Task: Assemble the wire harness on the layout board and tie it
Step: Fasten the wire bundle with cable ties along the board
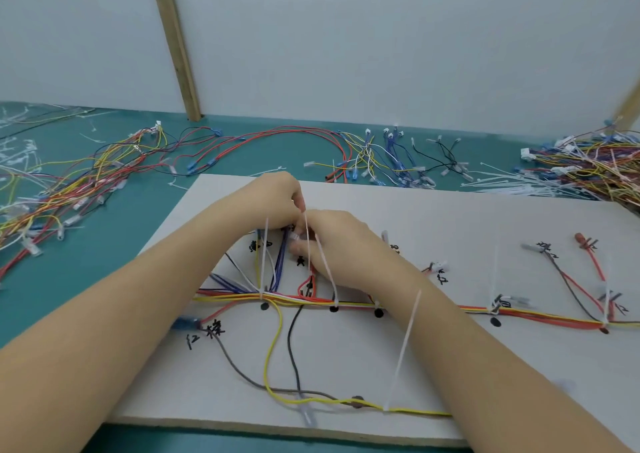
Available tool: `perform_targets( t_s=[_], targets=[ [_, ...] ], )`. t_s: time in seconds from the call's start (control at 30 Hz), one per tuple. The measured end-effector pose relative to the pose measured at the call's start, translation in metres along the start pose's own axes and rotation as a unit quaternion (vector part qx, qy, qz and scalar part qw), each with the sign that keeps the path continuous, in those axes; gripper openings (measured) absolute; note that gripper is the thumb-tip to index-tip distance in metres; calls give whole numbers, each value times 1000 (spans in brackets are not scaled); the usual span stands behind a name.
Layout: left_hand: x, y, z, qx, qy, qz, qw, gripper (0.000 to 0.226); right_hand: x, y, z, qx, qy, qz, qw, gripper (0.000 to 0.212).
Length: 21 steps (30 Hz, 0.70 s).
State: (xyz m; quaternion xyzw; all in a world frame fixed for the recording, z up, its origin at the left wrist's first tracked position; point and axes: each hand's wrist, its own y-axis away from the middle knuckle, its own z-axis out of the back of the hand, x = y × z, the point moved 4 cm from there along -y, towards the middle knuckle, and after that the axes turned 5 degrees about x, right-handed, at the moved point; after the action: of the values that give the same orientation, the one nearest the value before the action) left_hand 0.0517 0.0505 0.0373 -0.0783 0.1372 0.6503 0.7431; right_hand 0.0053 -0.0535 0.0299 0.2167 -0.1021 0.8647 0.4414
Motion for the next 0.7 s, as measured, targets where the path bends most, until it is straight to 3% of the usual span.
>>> perform_targets(
  t_s=[0.1,0.17,0.27,0.37,0.6,0.7],
  targets=[
    [2,3,-1,-24,5,2,1000,13,0,1,6,-56,-80,19,995,11],
    [0,4,-4,-19,-74,1,997,21,3,3,13,-84,-112,39,989,10],
    [-3,1,-8,-14,-154,32,987,33,-1,4,16,-79,-109,23,991,9],
    [-4,-2,-12,-5,-185,43,982,30,-5,6,15,-61,-98,7,993,12],
    [6,-8,-11,13,-98,34,995,24,-4,8,12,-38,-49,5,998,14],
    [8,-9,-9,-12,-15,9,1000,20,-4,8,12,-41,-43,9,998,16]
  ],
)
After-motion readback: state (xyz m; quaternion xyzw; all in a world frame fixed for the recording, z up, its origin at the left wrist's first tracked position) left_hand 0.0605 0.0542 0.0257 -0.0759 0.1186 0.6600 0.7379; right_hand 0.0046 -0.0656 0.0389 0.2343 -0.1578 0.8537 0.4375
